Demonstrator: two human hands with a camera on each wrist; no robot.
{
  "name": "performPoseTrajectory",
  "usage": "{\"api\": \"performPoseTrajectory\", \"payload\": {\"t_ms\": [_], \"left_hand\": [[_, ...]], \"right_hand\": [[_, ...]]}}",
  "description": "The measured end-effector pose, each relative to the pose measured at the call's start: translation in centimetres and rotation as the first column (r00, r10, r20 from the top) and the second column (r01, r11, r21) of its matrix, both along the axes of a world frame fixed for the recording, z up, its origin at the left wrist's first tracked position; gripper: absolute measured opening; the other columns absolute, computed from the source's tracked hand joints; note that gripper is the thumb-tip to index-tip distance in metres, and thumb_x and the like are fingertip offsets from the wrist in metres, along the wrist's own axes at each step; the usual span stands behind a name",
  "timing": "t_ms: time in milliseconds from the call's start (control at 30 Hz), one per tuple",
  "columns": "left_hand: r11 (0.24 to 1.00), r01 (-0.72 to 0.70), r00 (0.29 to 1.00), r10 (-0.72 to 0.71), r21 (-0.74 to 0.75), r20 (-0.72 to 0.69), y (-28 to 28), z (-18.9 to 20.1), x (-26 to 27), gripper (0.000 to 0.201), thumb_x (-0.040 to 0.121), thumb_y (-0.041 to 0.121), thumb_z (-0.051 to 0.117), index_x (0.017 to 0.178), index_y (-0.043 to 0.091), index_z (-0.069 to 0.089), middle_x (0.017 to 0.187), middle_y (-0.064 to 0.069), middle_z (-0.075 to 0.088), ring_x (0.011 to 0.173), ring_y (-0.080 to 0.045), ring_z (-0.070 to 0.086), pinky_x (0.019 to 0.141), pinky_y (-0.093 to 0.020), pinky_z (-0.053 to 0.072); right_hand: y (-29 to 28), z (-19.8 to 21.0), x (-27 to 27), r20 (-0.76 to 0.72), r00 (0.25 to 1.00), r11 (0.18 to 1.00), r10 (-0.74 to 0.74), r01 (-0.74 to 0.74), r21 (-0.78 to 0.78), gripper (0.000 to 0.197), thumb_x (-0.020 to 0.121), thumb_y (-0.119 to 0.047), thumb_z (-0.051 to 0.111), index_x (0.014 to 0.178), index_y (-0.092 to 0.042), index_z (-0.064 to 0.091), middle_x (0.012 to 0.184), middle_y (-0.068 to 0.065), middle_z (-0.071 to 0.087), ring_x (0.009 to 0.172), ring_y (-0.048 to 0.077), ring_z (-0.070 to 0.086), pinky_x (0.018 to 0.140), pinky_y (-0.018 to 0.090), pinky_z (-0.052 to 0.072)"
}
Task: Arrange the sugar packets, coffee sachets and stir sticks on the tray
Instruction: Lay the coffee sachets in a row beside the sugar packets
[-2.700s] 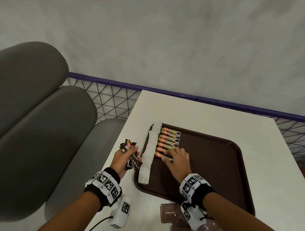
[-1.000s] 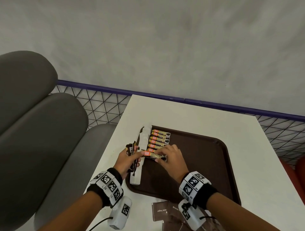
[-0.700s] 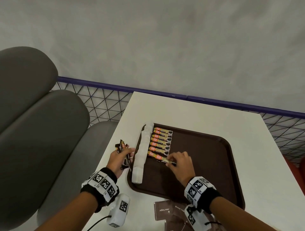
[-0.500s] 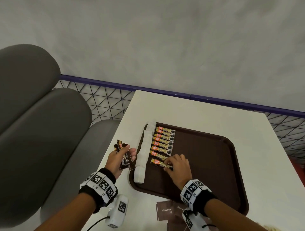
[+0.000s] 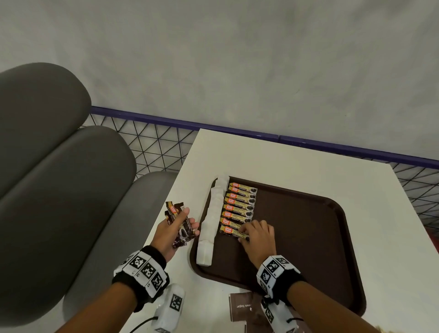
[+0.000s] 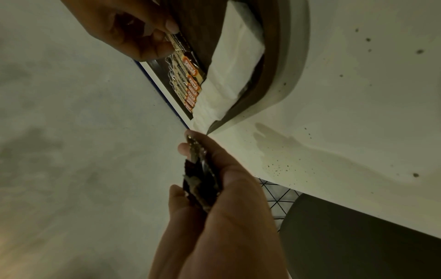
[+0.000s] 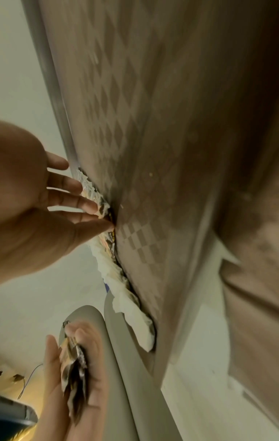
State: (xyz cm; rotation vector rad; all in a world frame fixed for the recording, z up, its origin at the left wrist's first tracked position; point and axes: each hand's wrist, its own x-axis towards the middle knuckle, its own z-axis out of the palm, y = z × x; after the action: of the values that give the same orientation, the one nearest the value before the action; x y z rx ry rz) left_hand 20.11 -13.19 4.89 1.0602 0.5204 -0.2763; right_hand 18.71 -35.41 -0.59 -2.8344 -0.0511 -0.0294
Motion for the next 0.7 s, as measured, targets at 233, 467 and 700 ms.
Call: {"api": "performPoseTrajectory", "payload": {"t_ms": [233,467,700], "left_hand": [[0.995,0.089,0.995,-0.091,-0.046,-0.037,0.0,-0.2,-0.2,0.012,0.087,0.001,0.058,0.098,-0.005,0.059,0.091,-0.02,0.067,0.075,-0.024,0.071,0.064,-0.034,0.06],[0.994,0.112,0.993,-0.111,0.008,-0.047,-0.7,-0.1,-0.4,0.016,0.088,0.001,0.057,0.104,0.003,0.059,0.1,-0.021,0.065,0.091,-0.03,0.065,0.065,-0.036,0.059],[0.989,0.148,0.988,-0.147,-0.006,0.037,-1.9,0.6,-1.0,0.016,0.089,0.002,0.058,0.104,0.002,0.061,0.101,-0.021,0.067,0.082,-0.024,0.069,0.065,-0.03,0.059]], "right_hand": [[0.6,0.1,-0.2,0.016,1.0,1.0,0.025,-0.025,0.003,0.022,0.082,-0.031,0.064,0.102,-0.023,0.062,0.104,-0.003,0.061,0.103,0.022,0.051,0.095,0.035,0.033],[0.8,1.7,-0.3,0.087,0.994,0.992,0.06,-0.069,0.108,0.019,0.087,-0.035,0.057,0.102,-0.023,0.06,0.105,-0.005,0.059,0.103,0.017,0.05,0.094,0.032,0.033],[3.6,5.0,-1.0,-0.013,0.984,0.917,0.175,-0.158,0.366,0.041,0.085,-0.054,0.037,0.106,-0.025,0.057,0.101,-0.012,0.057,0.101,0.007,0.044,0.087,0.023,0.024]]}}
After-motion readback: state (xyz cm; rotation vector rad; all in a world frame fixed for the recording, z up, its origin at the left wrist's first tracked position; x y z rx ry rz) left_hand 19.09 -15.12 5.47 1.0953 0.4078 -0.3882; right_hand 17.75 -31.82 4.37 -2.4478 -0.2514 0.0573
